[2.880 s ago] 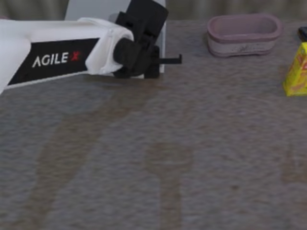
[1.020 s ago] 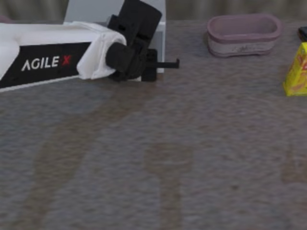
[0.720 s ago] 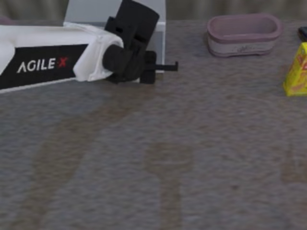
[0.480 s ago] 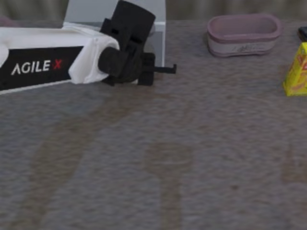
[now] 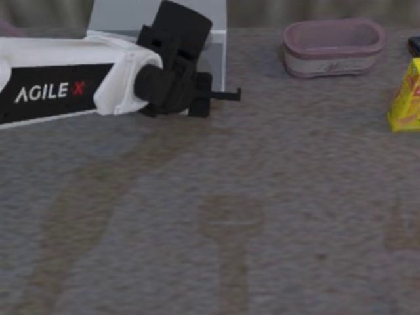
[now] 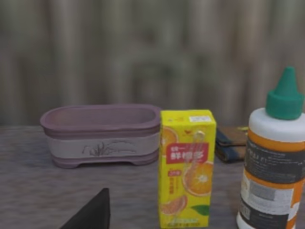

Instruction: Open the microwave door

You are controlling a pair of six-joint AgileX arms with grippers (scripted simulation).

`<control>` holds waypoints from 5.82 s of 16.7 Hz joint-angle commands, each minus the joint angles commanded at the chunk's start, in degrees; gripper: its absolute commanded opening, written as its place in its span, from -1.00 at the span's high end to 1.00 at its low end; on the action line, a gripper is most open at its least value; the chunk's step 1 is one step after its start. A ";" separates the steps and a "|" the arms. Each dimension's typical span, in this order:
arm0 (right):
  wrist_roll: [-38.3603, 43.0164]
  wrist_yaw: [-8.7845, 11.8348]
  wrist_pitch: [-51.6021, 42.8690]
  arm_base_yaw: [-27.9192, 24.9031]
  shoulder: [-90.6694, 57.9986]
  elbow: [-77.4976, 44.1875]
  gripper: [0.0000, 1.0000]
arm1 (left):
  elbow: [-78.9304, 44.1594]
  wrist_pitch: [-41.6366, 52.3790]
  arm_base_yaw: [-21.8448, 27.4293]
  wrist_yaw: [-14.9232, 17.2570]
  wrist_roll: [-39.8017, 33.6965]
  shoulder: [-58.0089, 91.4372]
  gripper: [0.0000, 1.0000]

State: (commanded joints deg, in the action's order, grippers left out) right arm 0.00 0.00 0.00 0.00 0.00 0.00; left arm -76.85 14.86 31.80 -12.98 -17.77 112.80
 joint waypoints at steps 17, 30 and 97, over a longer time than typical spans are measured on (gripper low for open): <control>0.00 0.00 0.00 0.00 0.00 0.00 -1.00 | -0.27 -0.02 0.45 0.41 -0.27 0.09 1.00; 0.00 0.00 0.00 0.00 0.00 0.00 -1.00 | 3.35 -1.74 -0.80 2.67 3.33 -2.28 1.00; 0.00 0.00 0.00 0.00 0.00 0.00 -1.00 | 8.63 -4.06 -2.56 7.72 9.39 -6.03 1.00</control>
State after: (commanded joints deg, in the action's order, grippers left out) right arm 0.00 0.00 0.00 0.00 0.00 0.00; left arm -68.22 10.80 29.24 -5.26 -8.37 106.77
